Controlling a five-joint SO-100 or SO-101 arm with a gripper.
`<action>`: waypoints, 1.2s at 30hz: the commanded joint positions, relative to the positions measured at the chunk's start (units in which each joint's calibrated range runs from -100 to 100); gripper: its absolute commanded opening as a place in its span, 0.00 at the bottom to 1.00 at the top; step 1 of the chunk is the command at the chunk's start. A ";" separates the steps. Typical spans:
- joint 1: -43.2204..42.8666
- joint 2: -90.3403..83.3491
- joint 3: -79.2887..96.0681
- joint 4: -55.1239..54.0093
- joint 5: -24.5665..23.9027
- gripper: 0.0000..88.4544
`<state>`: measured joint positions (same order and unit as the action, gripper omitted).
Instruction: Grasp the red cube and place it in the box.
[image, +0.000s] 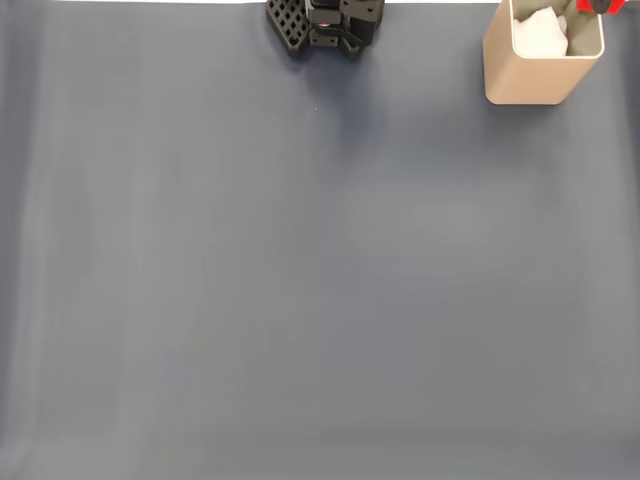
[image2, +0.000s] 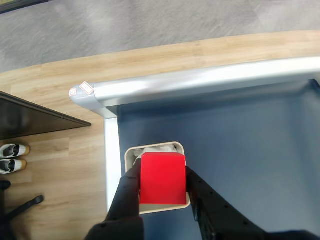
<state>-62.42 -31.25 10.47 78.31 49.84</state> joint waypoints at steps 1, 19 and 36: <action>-0.59 -1.94 0.47 -0.71 -1.47 0.24; -0.80 -2.02 1.01 2.08 -1.42 0.41; -0.87 -2.02 0.83 1.58 -2.15 0.41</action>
<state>-63.17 -31.61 12.66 80.18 48.18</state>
